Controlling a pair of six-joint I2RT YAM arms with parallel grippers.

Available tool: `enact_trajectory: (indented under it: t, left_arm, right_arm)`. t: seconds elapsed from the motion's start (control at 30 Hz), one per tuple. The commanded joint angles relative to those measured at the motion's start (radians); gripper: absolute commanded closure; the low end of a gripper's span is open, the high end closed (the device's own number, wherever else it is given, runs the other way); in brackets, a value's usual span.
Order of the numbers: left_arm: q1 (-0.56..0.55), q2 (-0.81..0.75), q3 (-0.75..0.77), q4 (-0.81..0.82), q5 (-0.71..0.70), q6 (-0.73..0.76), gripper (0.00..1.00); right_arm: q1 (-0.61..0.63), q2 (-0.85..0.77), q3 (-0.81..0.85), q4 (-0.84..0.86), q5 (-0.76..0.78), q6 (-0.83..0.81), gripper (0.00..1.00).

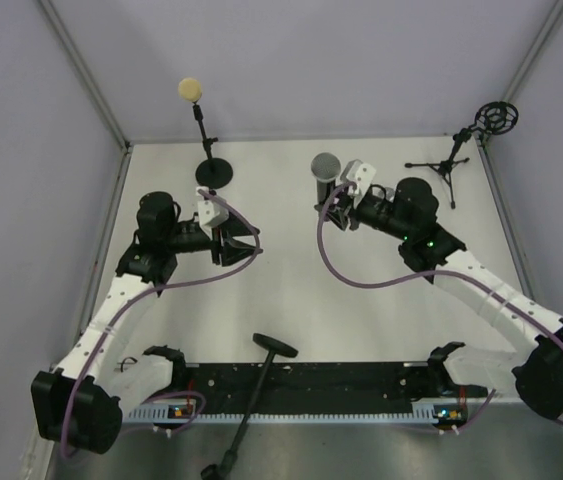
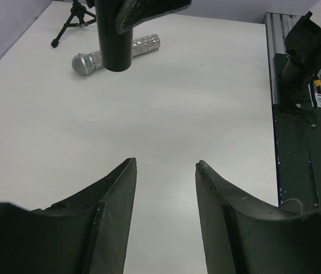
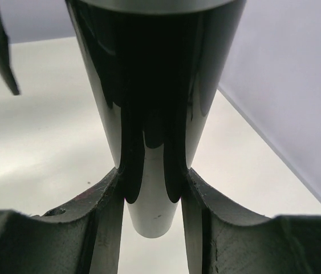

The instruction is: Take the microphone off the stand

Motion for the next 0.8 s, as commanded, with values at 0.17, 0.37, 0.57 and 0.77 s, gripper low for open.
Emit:
enact_trajectory:
  t: [0.17,0.37,0.57,0.77]
  left_arm:
    - [-0.001,-0.038,0.083,-0.208,0.012,0.19,0.42]
    - [0.002,-0.054,0.103,-0.246,-0.003,0.21,0.42]
    - [0.004,-0.07,0.123,-0.281,-0.011,0.216,0.41]
    - [0.007,-0.08,0.166,-0.363,-0.041,0.254,0.41]
  right_arm:
    - [-0.12,0.011,0.144,-0.328,0.127,-0.164,0.7]
    - [-0.244,-0.016,0.115,-0.494,0.138,-0.251,0.7]
    - [-0.289,-0.022,0.071,-0.612,0.182,-0.357,0.72]
    - [-0.312,0.024,0.063,-0.709,0.219,-0.431,0.72]
